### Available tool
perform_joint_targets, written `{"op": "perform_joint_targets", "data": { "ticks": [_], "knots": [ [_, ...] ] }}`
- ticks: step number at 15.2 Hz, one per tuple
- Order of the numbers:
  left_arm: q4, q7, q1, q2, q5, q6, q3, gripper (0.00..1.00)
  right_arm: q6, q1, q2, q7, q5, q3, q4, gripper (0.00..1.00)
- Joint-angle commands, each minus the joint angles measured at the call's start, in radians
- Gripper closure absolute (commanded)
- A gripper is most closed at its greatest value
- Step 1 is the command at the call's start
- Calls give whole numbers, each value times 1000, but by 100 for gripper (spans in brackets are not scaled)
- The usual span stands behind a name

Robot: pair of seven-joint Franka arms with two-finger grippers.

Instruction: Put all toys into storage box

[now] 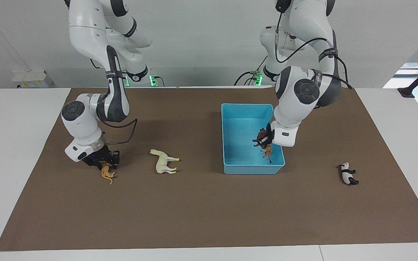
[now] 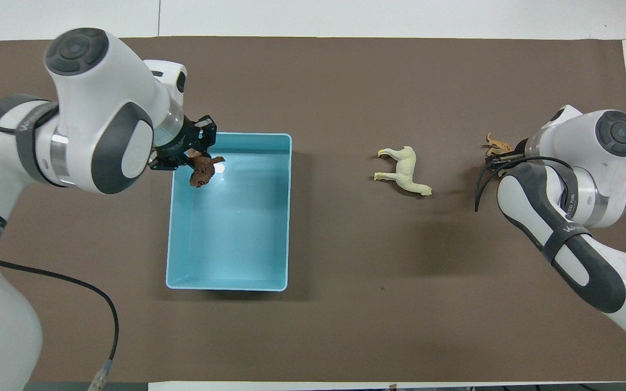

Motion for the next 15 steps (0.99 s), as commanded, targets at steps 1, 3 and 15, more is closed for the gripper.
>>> {"op": "perform_joint_targets", "data": {
  "ticks": [1,3,15],
  "knots": [
    [-38,14,10,-48,47,12,15,0,7,-4,-11,13,7,5,-10,100],
    [-38,91,77,-47,128,30,16,0,-44,-1,-14,13,6,5,30,100],
    [-47,747,516,133,176,527,16,0,-695,483,-5,678,24,13,711,100]
  ]
}}
